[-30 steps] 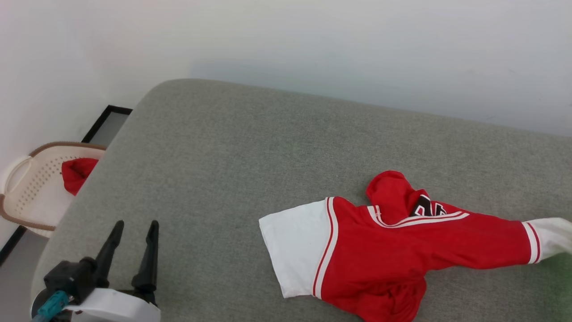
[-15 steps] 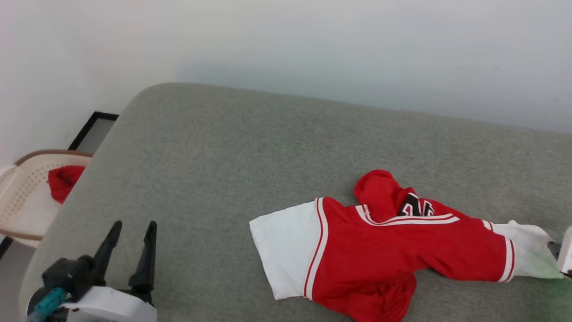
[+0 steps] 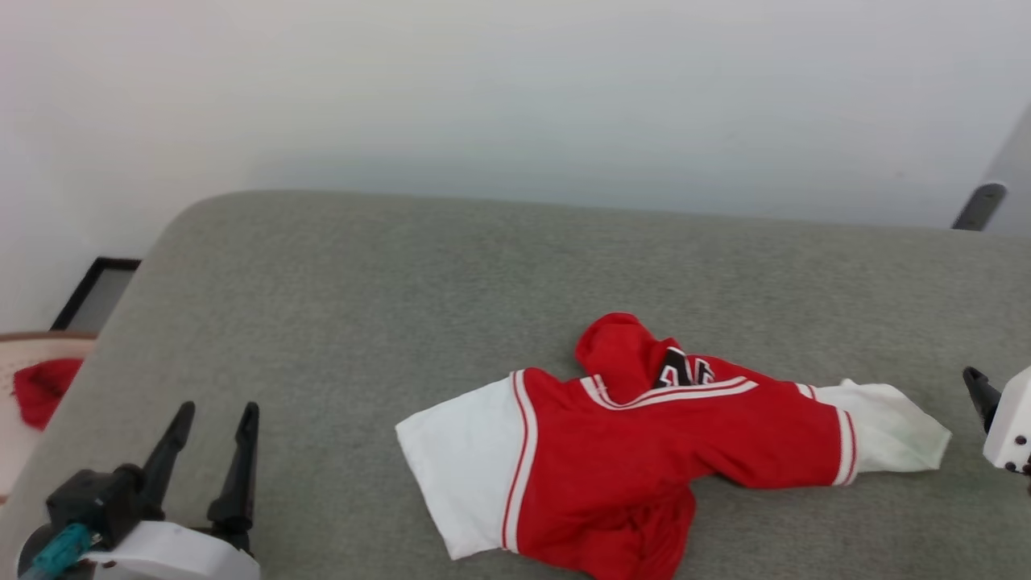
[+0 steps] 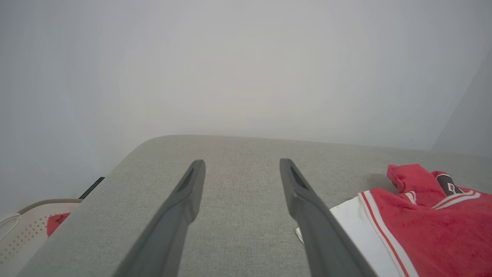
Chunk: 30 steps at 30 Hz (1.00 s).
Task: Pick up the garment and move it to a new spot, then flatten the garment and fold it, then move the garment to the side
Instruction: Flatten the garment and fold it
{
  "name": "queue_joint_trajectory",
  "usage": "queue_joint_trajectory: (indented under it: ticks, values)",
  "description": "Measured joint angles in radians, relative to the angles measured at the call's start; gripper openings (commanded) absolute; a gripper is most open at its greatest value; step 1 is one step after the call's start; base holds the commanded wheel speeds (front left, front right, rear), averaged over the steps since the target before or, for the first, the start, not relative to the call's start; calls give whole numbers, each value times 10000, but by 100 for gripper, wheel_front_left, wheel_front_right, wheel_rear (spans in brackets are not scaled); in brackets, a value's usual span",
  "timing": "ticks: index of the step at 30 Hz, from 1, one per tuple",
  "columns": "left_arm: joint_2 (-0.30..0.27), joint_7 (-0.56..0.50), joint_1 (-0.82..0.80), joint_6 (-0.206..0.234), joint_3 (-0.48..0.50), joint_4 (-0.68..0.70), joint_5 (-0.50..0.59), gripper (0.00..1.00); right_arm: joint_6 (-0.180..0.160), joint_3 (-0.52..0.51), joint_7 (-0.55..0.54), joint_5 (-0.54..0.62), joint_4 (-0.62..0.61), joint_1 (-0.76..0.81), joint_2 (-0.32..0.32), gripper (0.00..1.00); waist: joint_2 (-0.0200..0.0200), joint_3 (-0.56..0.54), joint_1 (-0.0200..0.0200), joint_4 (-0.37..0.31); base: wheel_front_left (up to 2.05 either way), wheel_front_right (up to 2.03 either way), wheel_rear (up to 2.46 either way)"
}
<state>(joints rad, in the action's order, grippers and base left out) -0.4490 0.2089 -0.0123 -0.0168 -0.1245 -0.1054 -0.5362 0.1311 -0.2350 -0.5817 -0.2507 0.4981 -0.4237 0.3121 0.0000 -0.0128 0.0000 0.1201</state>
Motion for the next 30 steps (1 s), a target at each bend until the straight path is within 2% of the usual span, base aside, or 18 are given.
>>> queue_joint_trajectory:
  ticks: [8, 12, 23, 30]
  values:
    - [-201, -119, 239, 196, 230, 412, -98, 100, 0, 585, 1448, -857, -2474, 1528, -151, 100, 0, -104, 0, -742, 0, 0, 0]
    - [-307, -119, 433, 320, 414, 616, -188, 100, 0, 871, 2401, -888, -3751, 2620, -571, 100, 0, -125, 0, -1145, 0, 0, 0]
    - [-546, -244, 712, 497, 673, 1101, -349, 100, 0, 1354, 4159, -719, -4893, 3996, -1369, 100, 1, -45, 0, -1808, 0, 0, 0]
    - [-683, -489, 701, 422, 667, 1229, -554, 100, 0, 1480, 4537, -550, -5014, 4156, -1580, 100, 0, 36, 0, -2021, 0, 0, 0]
